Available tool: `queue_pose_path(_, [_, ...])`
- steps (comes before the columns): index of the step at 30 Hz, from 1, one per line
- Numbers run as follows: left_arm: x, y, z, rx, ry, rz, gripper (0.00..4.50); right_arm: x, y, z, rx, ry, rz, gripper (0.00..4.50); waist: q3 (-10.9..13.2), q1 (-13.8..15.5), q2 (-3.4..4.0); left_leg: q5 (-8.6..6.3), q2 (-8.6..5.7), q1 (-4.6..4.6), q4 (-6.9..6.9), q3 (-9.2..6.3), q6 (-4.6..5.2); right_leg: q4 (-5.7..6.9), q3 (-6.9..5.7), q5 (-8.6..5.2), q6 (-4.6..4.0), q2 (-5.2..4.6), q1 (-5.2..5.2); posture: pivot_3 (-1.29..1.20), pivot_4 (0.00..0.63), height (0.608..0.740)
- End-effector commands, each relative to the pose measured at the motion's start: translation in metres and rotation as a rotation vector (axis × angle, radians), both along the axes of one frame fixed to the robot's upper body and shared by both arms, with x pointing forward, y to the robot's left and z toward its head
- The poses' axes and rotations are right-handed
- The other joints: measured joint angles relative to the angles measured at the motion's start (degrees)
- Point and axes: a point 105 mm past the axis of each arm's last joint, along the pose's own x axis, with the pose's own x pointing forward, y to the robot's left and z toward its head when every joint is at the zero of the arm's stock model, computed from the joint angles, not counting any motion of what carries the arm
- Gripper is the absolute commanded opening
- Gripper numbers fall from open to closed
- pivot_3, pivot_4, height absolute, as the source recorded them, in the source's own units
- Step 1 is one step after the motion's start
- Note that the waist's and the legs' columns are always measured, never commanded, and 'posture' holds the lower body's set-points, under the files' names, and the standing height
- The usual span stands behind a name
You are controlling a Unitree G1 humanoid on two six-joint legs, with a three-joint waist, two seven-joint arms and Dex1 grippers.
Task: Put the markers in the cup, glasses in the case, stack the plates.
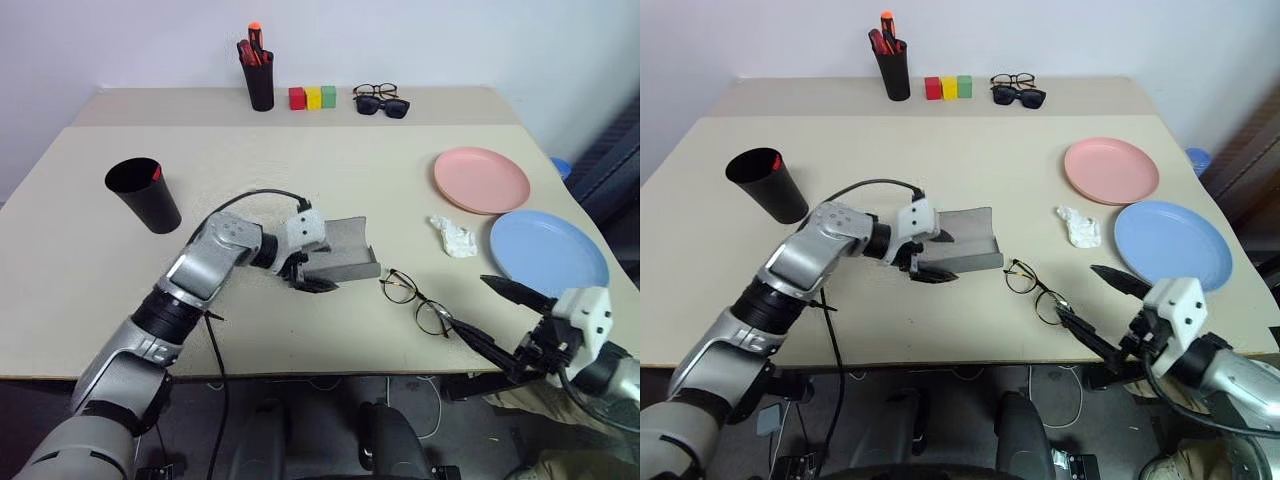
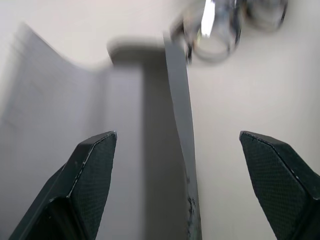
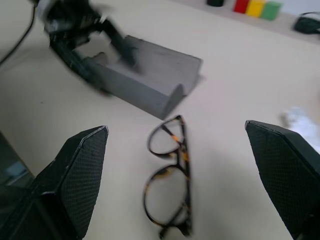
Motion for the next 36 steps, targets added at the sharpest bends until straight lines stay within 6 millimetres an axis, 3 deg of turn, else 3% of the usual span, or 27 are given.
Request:
queue_pose_path(1, [-0.01,0.015,0.025,-0.145,-0.127,-0.022,3.99,0.01,0.005,-0.002,-0.004,0.037,0.014,4.5,-0.01,0.04,0.02,0.0,0.0,0.01,-0.01,0.0,0.0,0.0,0.0,0.01,-0.01,0.0,0.0,0.0,0.15,0.74])
queue_pose_path(5, [-0.018,0.034,0.03,-0.221,-0.236,0.0,3.99,0.02,0.008,-0.011,-0.009,0.094,0.025,4.5,0.0,0.3,0.0,0.0,0.0,0.03,0.02,0.0,0.0,0.02,-0.01,0.01,-0.02,0.0,0.02,0.0,0.15,0.74])
queue_pose_path(8, [-0.035,0.042,0.023,-0.244,-0.055,-0.113,3.99,0.026,0.009,-0.017,0.003,0.158,0.045,4.5,0.01,0.42,-0.02,0.0,-0.02,0.01,0.05,0.0,0.0,-0.01,-0.01,0.01,-0.02,-0.01,0.07,0.0,0.15,0.74])
queue_pose_path(15, [-0.053,0.069,0.001,-0.025,-0.063,-0.247,3.99,0.045,0.0,-0.029,-0.079,0.342,0.031,4.5,0.0,0.04,0.02,0.0,0.01,0.02,0.01,0.04,0.0,-0.01,-0.01,0.03,-0.05,0.0,0.0,0.0,0.15,0.74])
queue_pose_path(22, [-0.051,0.067,-0.003,-0.036,-0.076,-0.212,3.99,0.062,0.008,-0.006,-0.192,0.42,0.012,4.5,0.01,0.16,0.0,0.0,0.01,-0.03,0.03,0.04,0.01,-0.02,-0.01,0.03,-0.05,0.0,-0.02,0.0,0.15,0.74])
queue_pose_path(29, [-0.057,0.063,-0.014,-0.035,-0.073,-0.208,3.99,0.062,0.03,0.015,-0.212,0.546,-0.047,4.5,0.01,0.12,0.0,0.0,0.03,-0.04,0.01,0.04,0.01,0.05,-0.01,0.04,-0.06,0.01,-0.12,0.0,0.15,0.74])
queue_pose_path(33, [-0.056,0.064,-0.016,-0.043,-0.077,-0.185,3.99,0.066,0.027,0.014,-0.23,0.552,-0.162,4.5,0.0,0.31,-0.01,0.0,0.02,-0.14,0.02,0.03,0.01,-0.01,-0.03,0.04,-0.06,0.0,-0.12,0.0,0.15,0.74])
queue_pose_path(36, [-0.057,0.063,-0.019,-0.046,-0.076,-0.176,3.99,0.064,0.025,0.002,-0.251,0.586,-0.214,4.5,0.0,0.2,-0.01,0.0,0.01,-0.25,0.05,0.03,0.01,-0.04,-0.03,0.05,-0.05,0.0,-0.19,0.0,0.15,0.74])
